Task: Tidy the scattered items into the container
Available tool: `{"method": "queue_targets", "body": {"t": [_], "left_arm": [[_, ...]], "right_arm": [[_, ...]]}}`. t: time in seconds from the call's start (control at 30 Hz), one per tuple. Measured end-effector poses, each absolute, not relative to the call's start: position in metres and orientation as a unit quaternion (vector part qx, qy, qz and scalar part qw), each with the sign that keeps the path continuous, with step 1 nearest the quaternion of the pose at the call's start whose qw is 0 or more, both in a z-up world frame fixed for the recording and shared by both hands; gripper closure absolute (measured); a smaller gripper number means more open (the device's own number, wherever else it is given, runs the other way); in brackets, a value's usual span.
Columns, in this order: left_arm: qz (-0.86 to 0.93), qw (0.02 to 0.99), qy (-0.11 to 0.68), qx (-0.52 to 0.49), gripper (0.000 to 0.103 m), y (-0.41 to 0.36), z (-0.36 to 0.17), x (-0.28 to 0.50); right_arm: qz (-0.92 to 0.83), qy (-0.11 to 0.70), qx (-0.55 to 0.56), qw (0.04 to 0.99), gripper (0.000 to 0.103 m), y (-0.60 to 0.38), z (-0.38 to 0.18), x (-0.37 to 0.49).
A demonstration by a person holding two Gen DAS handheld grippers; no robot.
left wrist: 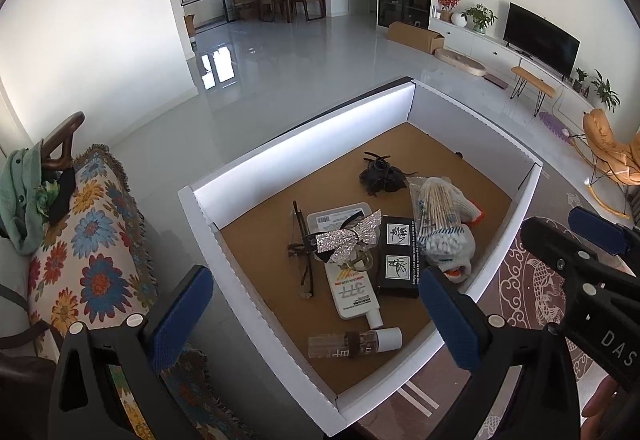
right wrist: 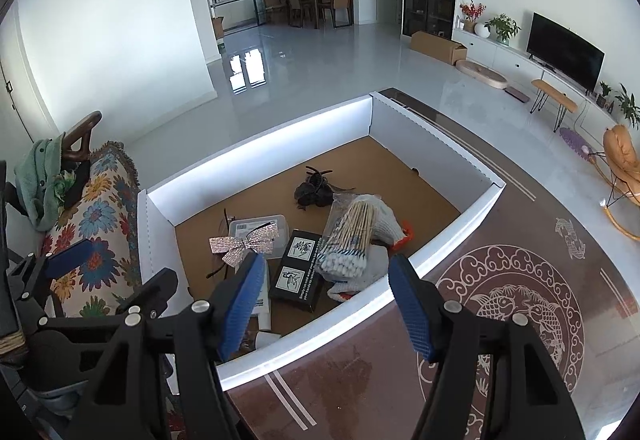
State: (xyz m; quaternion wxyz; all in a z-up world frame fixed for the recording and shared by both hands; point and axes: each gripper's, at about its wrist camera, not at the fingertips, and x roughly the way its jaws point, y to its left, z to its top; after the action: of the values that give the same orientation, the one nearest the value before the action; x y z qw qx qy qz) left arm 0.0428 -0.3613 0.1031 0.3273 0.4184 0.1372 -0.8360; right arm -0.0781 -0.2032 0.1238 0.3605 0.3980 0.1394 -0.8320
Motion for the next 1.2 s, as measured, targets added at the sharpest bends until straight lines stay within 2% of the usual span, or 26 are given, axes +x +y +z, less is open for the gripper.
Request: {"method": "queue_targets", "body": {"t": [1.2], "left_arm": [[-0.826, 0.344, 0.154, 0.419, 0.000, -0.379, 0.096, 0.033]], "right_arm": [[-0.831, 0.144, 0.401, 0.358, 0.038, -0.211, 0.118, -0.089]]}}
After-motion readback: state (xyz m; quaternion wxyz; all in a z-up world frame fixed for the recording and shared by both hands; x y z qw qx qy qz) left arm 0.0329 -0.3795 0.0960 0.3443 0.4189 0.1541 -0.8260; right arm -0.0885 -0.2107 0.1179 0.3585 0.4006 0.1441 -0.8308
